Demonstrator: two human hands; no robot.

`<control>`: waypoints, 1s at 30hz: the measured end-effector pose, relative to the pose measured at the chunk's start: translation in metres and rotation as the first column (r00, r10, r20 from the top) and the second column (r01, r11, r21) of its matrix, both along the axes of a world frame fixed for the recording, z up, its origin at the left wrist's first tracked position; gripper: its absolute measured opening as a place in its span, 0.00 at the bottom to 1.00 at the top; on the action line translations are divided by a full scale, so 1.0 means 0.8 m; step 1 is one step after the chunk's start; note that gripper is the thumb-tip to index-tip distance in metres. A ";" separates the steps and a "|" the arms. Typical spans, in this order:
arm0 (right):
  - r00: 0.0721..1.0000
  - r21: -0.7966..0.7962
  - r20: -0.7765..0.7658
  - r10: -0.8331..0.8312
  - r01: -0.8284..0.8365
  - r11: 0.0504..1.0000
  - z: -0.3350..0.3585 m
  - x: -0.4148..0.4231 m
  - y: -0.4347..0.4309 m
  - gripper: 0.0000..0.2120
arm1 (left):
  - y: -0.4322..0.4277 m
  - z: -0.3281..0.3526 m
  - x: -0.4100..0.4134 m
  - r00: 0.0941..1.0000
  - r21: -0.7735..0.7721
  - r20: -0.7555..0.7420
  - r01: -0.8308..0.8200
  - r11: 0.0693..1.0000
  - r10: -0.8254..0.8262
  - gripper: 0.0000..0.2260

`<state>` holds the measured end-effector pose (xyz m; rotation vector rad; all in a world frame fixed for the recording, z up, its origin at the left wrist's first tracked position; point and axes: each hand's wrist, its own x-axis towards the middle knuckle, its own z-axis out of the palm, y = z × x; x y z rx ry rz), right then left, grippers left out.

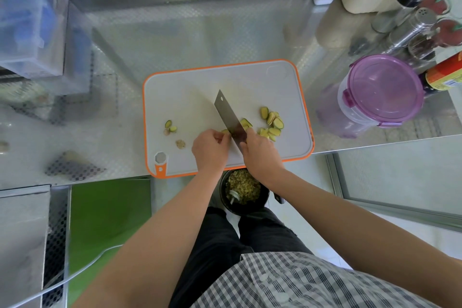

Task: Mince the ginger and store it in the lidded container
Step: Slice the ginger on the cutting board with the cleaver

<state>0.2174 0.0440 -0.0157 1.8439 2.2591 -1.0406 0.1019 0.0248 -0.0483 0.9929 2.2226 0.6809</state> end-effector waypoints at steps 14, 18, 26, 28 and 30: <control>0.991 0.048 -0.109 0.083 -0.078 0.996 0.000 0.004 0.004 0.09 | -0.017 0.000 -0.024 0.955 0.045 0.203 -0.230 0.972 0.216 0.13; 0.991 0.030 -0.094 0.091 -0.088 0.996 -0.011 0.001 -0.001 0.09 | -0.022 -0.008 -0.026 0.964 0.035 0.208 -0.179 0.983 0.168 0.13; 0.989 0.027 -0.083 0.121 -0.119 0.993 -0.003 0.020 0.003 0.05 | -0.005 0.006 -0.016 0.963 -0.017 -0.211 0.169 0.986 -0.168 0.08; 0.991 0.038 -0.097 0.092 -0.089 0.995 0.000 0.023 0.005 0.04 | -0.004 0.006 -0.014 0.930 -0.040 -0.266 0.252 0.967 -0.253 0.07; 0.991 0.062 -0.106 0.079 -0.073 0.995 0.003 0.026 0.009 0.05 | -0.005 0.007 -0.014 0.901 -0.027 -0.305 0.316 0.949 -0.308 0.06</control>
